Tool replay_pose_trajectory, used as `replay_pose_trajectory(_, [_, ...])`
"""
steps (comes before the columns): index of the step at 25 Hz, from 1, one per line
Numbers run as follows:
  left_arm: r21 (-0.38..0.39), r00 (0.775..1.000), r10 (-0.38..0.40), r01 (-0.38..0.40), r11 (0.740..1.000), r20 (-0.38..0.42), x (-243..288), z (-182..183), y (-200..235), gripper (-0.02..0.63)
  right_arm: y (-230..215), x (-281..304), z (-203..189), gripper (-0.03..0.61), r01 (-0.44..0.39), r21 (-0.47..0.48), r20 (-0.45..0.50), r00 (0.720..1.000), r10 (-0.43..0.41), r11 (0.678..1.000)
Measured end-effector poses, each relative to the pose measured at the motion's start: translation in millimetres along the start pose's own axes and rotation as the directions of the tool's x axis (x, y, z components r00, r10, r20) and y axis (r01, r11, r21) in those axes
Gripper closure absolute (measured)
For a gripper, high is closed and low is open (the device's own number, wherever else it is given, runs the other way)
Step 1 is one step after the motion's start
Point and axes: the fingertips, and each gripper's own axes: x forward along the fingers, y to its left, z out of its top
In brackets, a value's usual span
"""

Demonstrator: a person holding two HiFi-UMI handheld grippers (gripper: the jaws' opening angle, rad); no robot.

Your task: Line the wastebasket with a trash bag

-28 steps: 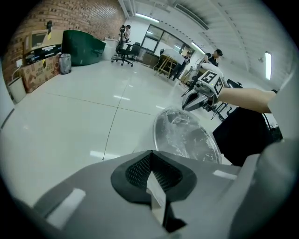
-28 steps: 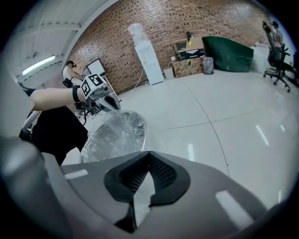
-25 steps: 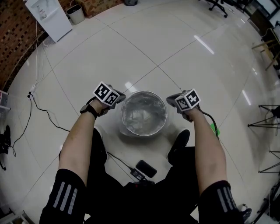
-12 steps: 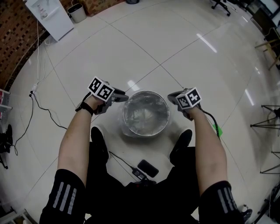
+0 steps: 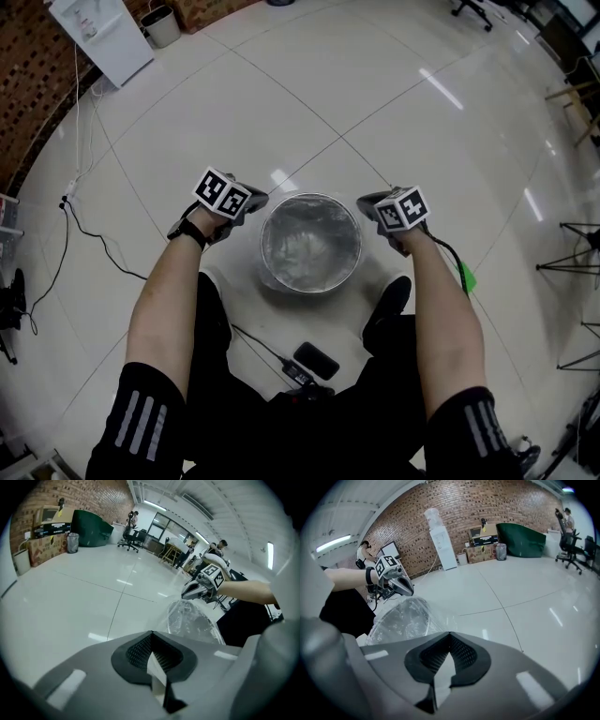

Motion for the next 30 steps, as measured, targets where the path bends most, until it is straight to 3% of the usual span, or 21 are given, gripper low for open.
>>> replay_pose_trajectory(8, [0.086, 0.984, 0.177, -0.174, 0.981, -0.031, 30.8, -6.1, 36.7, 0.620, -17.0, 26.7, 0.4, 0.572, 0.049, 0.014, -0.007, 0.999, -0.049, 0.999])
replay_pose_trajectory(15, [0.127, 0.975, 0.193, -0.179, 0.976, -0.109, 69.5, -26.1, 43.5, 0.620, -28.2, 51.0, -38.7, 0.572, 0.068, 0.010, -0.127, 0.990, -0.066, 0.998])
replay_pose_trajectory(21, [0.081, 0.976, 0.179, -0.170, 0.982, -0.125, 78.5, -37.4, 53.3, 0.617, -19.6, 64.5, -52.0, 0.572, 0.052, 0.002, -0.181, 0.982, -0.051, 0.999])
replay_pose_trajectory(25, [0.091, 0.973, 0.190, -0.178, 0.980, -0.134, 68.9, -38.8, 56.1, 0.530, -20.8, 58.0, -46.5, 0.558, 0.064, 0.007, -0.161, 0.985, -0.062, 0.998])
replay_pose_trajectory(30, [0.081, 0.961, 0.260, -0.253, 0.964, -0.096, 26.4, -30.8, 68.6, 0.469, -33.2, 33.2, -38.2, 0.468, 0.122, 0.073, -0.088, 0.989, -0.115, 0.990])
